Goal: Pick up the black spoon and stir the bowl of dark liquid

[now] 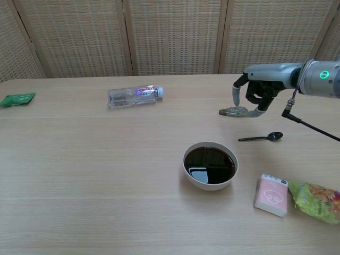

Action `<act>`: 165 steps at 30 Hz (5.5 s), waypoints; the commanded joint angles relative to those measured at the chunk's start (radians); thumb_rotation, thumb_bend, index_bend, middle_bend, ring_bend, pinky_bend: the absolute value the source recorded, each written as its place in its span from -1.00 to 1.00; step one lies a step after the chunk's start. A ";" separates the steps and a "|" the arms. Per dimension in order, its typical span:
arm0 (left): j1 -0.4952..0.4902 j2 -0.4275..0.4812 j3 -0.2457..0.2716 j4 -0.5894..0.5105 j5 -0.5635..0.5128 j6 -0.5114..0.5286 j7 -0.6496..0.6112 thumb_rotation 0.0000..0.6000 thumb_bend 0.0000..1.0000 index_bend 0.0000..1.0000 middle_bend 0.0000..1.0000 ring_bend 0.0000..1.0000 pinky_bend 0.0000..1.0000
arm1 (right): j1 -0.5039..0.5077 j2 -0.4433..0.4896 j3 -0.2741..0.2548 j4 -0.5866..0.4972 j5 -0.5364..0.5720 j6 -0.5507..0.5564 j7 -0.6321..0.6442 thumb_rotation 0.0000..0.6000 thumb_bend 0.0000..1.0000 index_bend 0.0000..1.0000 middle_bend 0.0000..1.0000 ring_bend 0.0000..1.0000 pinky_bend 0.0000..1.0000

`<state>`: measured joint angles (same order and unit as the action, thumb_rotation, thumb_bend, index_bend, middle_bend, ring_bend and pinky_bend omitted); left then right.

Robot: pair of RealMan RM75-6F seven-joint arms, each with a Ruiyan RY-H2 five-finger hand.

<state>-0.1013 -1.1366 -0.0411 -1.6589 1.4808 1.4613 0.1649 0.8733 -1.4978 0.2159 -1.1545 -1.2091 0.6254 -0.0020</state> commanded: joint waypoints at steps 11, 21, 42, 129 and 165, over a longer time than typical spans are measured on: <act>-0.002 -0.004 0.003 0.007 -0.001 -0.004 -0.005 1.00 -0.36 -1.00 -1.00 -1.00 -1.00 | 0.028 -0.074 -0.020 0.085 0.063 -0.035 -0.051 1.00 -0.05 0.00 0.82 0.86 1.00; 0.006 0.001 0.006 0.012 -0.012 -0.001 -0.014 1.00 -0.36 -1.00 -1.00 -1.00 -1.00 | 0.055 -0.129 -0.030 0.160 0.134 -0.086 -0.097 1.00 -0.04 0.02 0.82 0.86 1.00; 0.009 0.000 0.010 0.029 -0.020 -0.007 -0.026 1.00 -0.36 -1.00 -1.00 -1.00 -1.00 | 0.075 -0.211 -0.045 0.281 0.184 -0.113 -0.147 1.00 -0.02 0.04 0.82 0.86 1.00; 0.016 -0.015 0.013 0.075 -0.041 -0.026 -0.057 1.00 -0.36 -1.00 -1.00 -1.00 -1.00 | 0.049 -0.356 -0.033 0.497 0.136 -0.146 -0.143 1.00 0.05 0.11 0.82 0.86 1.00; 0.017 -0.019 0.015 0.080 -0.039 -0.028 -0.061 1.00 -0.36 -1.00 -1.00 -1.00 -1.00 | 0.017 -0.252 -0.006 0.361 0.027 -0.118 0.054 1.00 0.28 0.29 0.88 0.92 1.00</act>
<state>-0.0846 -1.1557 -0.0258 -1.5786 1.4422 1.4330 0.1034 0.8937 -1.7676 0.2035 -0.7704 -1.1741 0.5005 0.0342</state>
